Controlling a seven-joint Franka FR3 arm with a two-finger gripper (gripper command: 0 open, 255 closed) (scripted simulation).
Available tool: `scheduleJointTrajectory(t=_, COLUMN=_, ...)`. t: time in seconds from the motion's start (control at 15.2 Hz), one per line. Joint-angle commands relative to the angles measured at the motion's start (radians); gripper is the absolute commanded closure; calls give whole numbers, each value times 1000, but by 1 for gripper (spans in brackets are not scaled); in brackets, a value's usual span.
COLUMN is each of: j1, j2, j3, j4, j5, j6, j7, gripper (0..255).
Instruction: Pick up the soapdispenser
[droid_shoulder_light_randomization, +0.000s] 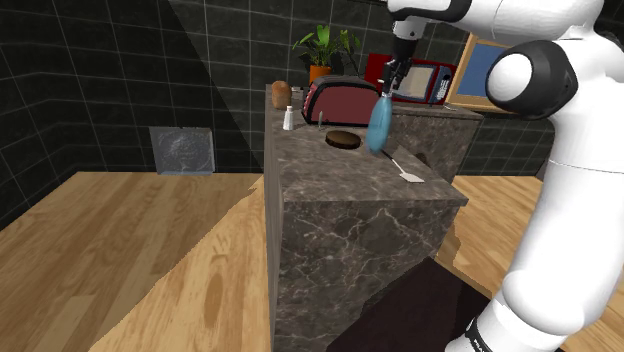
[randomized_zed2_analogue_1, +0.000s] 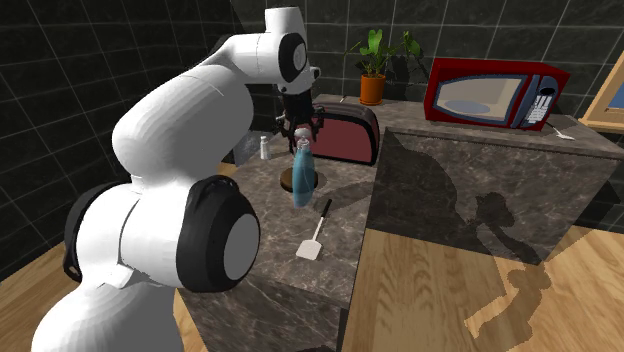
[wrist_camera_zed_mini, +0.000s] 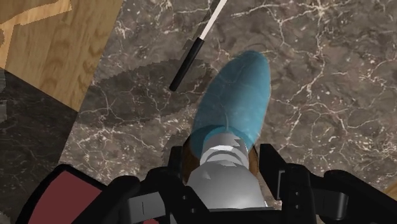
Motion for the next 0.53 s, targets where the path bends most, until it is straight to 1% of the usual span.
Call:
scheduleJointTrajectory(t=0.0, j1=-4, j2=15, j3=0, j4=52, j5=5, j6=-37, j7=-2, gripper=255)
scheduleJointTrajectory(t=0.33, j1=-28, j2=78, j3=-3, j4=218, j5=29, j6=-141, j7=-14, gripper=255)
scheduleJointTrajectory(t=0.46, j1=-29, j2=81, j3=-2, j4=224, j5=30, j6=-145, j7=-14, gripper=255)
